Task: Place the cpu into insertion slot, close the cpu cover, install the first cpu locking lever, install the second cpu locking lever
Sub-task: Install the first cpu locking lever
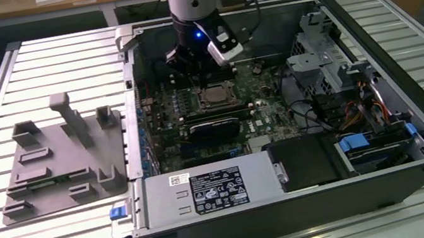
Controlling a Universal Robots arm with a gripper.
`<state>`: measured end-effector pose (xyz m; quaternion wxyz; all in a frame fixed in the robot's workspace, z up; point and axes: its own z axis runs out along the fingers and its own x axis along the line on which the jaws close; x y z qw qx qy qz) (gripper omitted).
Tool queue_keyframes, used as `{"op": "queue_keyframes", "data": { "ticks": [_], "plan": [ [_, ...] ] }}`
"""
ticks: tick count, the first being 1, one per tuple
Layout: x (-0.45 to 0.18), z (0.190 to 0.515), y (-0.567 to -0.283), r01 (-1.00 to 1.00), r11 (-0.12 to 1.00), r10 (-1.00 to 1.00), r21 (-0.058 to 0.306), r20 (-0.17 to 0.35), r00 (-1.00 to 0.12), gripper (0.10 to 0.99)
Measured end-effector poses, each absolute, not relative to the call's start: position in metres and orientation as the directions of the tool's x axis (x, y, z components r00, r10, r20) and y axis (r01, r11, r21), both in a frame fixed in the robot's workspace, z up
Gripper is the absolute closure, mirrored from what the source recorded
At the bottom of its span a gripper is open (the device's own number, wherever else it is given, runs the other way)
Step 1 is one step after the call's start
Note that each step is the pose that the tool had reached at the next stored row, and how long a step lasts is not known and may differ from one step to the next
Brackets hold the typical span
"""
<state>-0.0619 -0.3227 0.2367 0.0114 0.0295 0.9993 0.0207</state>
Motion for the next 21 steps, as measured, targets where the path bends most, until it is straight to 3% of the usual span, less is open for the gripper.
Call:
{"op": "queue_keyframes", "data": {
  "ticks": [21],
  "plan": [
    [-0.078, 0.253, -0.323, 0.058, 0.997, 0.059, 0.043, -0.04, -0.997, 0.984]
  ]
}}
